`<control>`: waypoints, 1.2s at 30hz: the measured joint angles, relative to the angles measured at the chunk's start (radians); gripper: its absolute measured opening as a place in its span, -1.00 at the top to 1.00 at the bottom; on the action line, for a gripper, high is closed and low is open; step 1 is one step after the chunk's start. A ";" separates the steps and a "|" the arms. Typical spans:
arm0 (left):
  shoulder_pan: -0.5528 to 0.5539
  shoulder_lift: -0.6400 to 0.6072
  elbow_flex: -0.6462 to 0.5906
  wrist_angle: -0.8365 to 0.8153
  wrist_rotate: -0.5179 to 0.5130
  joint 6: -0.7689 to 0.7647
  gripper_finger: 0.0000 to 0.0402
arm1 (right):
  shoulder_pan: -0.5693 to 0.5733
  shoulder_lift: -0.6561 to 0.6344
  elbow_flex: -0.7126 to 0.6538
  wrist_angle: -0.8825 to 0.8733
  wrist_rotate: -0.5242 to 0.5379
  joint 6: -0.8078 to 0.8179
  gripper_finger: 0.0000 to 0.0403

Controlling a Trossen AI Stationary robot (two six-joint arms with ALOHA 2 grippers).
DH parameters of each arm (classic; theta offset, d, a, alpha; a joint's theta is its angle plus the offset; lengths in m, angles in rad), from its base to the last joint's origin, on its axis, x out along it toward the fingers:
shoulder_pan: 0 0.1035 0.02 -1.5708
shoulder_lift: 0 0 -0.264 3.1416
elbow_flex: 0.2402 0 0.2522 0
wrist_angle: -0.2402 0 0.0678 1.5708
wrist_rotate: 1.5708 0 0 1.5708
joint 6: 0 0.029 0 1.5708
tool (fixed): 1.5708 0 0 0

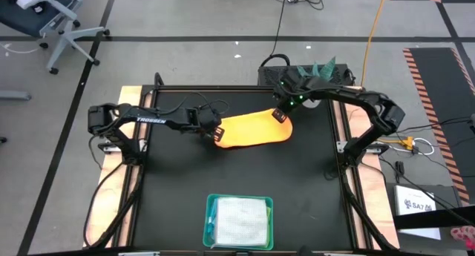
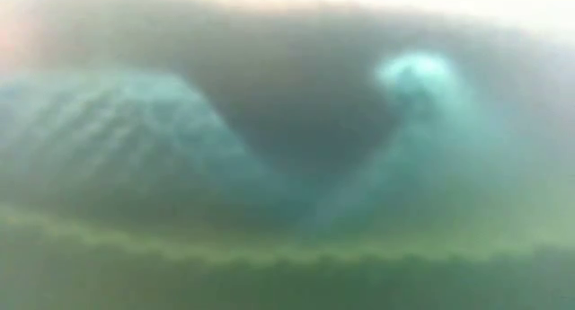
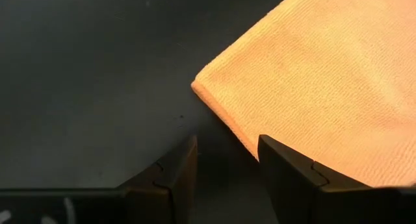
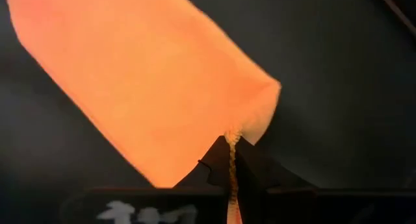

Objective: Fold microfiber towels
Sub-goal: Fold the orange microfiber cloth

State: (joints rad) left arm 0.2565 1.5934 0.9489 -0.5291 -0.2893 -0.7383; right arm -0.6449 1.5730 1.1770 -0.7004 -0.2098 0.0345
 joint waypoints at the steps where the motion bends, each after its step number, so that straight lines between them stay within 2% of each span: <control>1: 0.000 -0.004 0.000 -0.001 0.000 0.003 0.18 | 0.009 0.003 0.000 -0.001 0.003 0.005 1.00; 4: 0.000 -0.008 0.000 0.000 0.000 0.010 0.18 | 0.038 0.025 0.000 0.008 0.029 0.021 1.00; 10: -0.004 -0.008 0.000 -0.006 0.001 0.024 0.18 | 0.102 0.092 0.012 0.064 -0.004 0.096 1.00; 13: -0.010 -0.009 0.000 -0.018 0.001 0.028 0.18 | 0.132 0.117 0.059 0.060 -0.004 0.102 1.00; 20: -0.010 -0.021 0.000 -0.160 -0.021 0.027 0.18 | 0.179 0.161 0.215 0.065 -0.010 0.119 1.00; 29: -0.010 -0.105 0.000 -0.249 -0.053 0.024 0.18 | 0.234 0.345 0.321 0.165 -0.098 0.151 1.00; 36: -0.011 -0.173 0.000 -0.363 -0.082 0.027 0.18 | 0.261 0.491 0.471 0.227 -0.185 0.187 1.00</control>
State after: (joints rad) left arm 0.2455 1.4205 0.9493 -0.8921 -0.3715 -0.7116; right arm -0.3842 2.0637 1.6483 -0.4734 -0.3948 0.2214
